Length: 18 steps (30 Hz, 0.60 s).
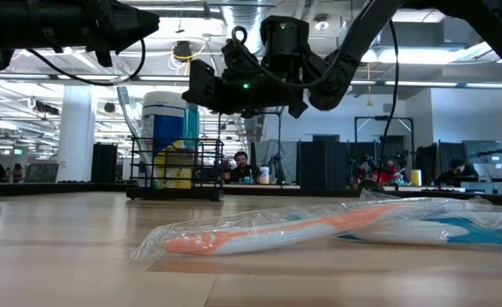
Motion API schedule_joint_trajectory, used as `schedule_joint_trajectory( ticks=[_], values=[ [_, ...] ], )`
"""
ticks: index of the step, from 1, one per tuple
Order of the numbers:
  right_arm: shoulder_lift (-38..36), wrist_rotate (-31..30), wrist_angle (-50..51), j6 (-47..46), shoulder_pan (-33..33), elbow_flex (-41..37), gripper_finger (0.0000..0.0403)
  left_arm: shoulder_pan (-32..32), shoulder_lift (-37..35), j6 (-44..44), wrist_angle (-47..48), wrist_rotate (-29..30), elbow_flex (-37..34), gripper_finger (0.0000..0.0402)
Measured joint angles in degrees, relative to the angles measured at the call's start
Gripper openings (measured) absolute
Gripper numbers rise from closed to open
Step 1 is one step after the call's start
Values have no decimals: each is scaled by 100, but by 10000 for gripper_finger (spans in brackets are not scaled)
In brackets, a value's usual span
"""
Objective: Pick & Place toothbrushing station
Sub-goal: Put the mouthwash bottle into the wire organizer
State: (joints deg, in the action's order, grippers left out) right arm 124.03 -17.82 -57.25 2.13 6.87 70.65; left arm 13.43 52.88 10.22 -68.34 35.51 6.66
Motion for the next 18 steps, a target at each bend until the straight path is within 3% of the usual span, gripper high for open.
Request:
schedule_joint_trajectory(
  ticks=[10,18],
  values=[
    [5,0,22,-2,0,0,80,0,-1,0,2,0,0,81],
    [752,-4,-552,-151,-33,178,80,2,-2,0,0,0,0,81]
  ],
)
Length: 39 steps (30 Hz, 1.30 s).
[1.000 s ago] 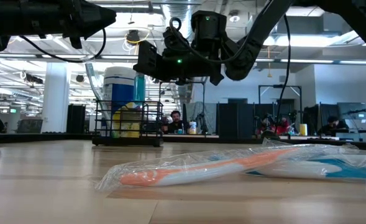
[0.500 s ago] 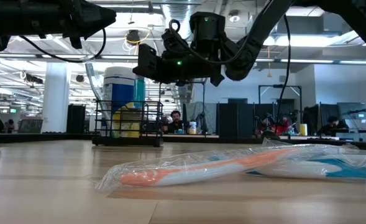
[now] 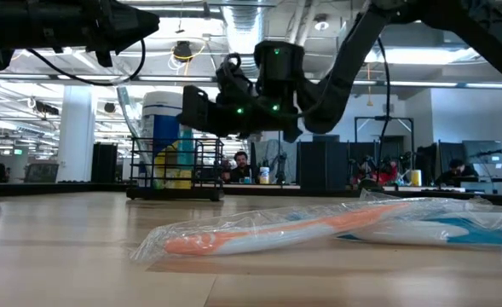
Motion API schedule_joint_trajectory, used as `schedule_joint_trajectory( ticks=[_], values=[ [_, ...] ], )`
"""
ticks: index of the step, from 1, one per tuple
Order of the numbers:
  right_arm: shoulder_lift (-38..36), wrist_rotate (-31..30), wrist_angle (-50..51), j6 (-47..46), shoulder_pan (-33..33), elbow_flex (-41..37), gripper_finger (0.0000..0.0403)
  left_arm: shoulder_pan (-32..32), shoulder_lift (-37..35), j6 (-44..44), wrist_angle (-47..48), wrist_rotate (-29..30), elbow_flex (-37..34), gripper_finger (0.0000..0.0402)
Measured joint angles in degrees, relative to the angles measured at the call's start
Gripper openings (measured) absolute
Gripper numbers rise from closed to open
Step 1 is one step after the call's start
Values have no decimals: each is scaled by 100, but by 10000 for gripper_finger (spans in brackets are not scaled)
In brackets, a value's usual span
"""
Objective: Pick & Place toothbrushing station
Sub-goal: Put the mouthwash bottle into the wire organizer
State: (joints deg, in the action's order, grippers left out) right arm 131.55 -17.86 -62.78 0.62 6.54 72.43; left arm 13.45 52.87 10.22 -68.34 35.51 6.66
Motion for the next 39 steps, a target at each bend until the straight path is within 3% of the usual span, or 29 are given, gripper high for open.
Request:
schedule_joint_trajectory(
  ticks=[39],
  values=[
    [168,-18,397,22,-52,209,80,-2,1,0,26,0,0,81]
  ],
)
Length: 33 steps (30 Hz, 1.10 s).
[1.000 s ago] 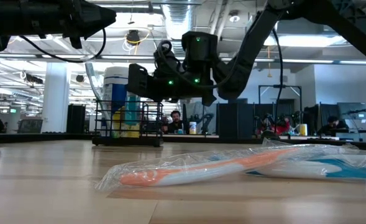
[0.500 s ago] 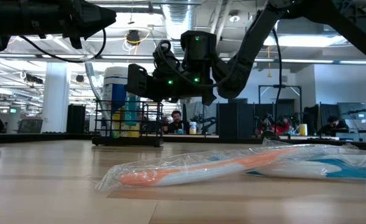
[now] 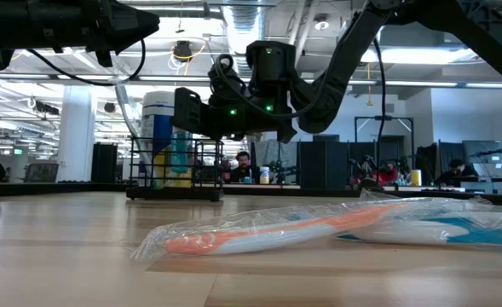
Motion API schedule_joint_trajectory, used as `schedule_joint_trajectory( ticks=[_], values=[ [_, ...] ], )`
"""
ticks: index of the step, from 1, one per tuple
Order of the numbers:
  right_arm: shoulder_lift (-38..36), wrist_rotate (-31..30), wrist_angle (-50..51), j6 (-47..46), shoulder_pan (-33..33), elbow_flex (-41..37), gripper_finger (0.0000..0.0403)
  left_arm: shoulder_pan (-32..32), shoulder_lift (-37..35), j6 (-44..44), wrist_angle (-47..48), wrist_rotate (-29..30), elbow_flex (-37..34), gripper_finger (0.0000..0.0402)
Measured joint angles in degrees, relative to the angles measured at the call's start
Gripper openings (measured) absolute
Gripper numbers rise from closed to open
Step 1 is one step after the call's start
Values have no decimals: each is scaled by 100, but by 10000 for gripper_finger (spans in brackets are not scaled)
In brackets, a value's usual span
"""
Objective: Pick & Place toothbrushing station
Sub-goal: Put the mouthwash bottle into the wire organizer
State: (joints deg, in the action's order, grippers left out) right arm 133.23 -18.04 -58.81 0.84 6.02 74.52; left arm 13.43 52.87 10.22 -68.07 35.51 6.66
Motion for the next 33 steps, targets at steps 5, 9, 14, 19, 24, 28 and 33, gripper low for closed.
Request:
schedule_joint_trajectory(
  ticks=[5,9,14,19,24,28,33],
  values=[
    [4,0,9,-1,-1,-7,80,0,1,0,6,0,0,81],
    [4,0,96,-31,0,-4,80,0,1,0,14,0,0,81],
    [4,0,97,-40,0,-7,80,0,0,0,15,0,0,81],
    [-32,2,164,-46,0,-8,80,0,-1,0,15,2,0,81],
    [-33,1,169,-46,0,-11,80,0,-1,1,15,2,0,81],
    [-44,0,295,-92,0,-7,80,0,0,1,16,2,0,81],
    [-192,4,653,-86,0,4,80,0,0,1,16,2,0,81]
  ],
)
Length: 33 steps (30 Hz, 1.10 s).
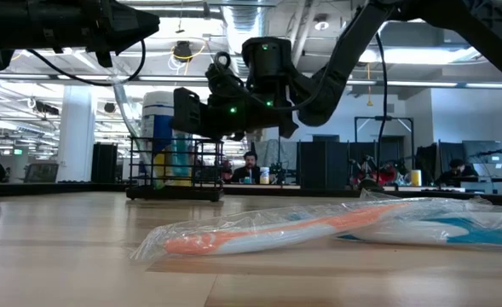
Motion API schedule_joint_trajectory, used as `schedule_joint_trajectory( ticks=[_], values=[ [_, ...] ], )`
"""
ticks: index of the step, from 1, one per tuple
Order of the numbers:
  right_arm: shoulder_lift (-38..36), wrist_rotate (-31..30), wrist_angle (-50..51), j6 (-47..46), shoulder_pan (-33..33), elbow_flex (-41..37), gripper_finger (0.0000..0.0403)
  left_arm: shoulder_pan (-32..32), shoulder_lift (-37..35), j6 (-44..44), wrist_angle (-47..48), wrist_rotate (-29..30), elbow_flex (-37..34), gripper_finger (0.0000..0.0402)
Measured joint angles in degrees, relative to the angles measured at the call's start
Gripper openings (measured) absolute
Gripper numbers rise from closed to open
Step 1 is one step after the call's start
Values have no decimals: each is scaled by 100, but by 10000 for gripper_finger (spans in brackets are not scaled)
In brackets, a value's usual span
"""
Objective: Pick & Place toothbrushing station
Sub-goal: Put the mouthwash bottle into the wire organizer
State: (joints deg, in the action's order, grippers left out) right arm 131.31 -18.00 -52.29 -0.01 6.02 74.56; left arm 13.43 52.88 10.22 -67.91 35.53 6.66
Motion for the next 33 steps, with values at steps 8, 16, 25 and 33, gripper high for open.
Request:
schedule_joint_trajectory(
  ticks=[8,16,25,33],
  values=[
    [-341,-4,1245,197,15,211,80,0,-1,0,6,8,0,81],
    [-346,0,1250,119,15,221,80,0,1,2,15,17,0,81],
    [-354,0,962,131,11,225,80,0,1,2,21,22,0,81],
    [-352,0,612,43,15,231,80,0,-1,2,19,22,0,81]
  ],
)
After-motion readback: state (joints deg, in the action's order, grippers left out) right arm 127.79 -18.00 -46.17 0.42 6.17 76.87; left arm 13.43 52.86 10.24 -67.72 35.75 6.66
